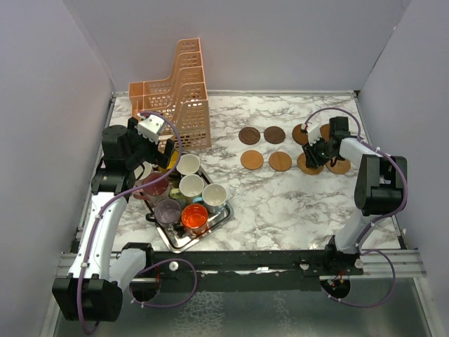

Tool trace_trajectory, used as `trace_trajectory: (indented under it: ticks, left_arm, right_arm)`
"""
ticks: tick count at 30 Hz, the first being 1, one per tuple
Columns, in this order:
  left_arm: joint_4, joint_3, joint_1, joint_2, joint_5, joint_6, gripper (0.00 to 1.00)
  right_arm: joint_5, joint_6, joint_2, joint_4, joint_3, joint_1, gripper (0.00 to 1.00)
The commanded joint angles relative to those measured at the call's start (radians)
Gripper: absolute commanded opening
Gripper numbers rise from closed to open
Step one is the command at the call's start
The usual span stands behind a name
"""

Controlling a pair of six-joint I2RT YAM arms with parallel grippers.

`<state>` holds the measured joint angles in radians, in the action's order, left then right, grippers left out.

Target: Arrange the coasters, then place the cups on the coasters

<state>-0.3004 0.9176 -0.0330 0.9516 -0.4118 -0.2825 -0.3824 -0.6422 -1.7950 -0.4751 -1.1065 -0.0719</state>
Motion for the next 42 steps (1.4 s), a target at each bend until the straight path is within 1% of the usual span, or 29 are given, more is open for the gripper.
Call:
trace_trajectory:
  ticks: [1,16,22,33,38,42]
  left_arm:
    - [0.007,0.001,0.002,-0.016,-0.029,0.006,0.99]
    - [0.006,-0.003,0.002,-0.02,-0.024,0.0,0.99]
    - [0.006,-0.006,0.002,-0.017,-0.025,-0.003,0.99]
    - [0.004,-0.009,0.002,-0.028,-0.026,-0.007,0.99]
    - [-0.035,0.026,0.002,-0.024,-0.008,-0.028,0.99]
    - [-0.066,0.053,0.002,-0.024,0.002,-0.054,0.99]
  right_arm:
    - [0.011,0.014,-0.028,-0.036,-0.017,0.007,0.36]
    - [0.018,0.037,-0.068,-0.036,-0.062,0.015,0.36]
    - [0.033,0.026,-0.038,-0.048,-0.065,0.015,0.36]
    - [0.03,0.063,0.035,-0.079,-0.14,0.014,0.41]
    - [0.056,0.082,0.072,-0.06,-0.115,-0.027,0.41]
    - [0.037,0.085,0.099,-0.079,-0.102,-0.081,0.41]
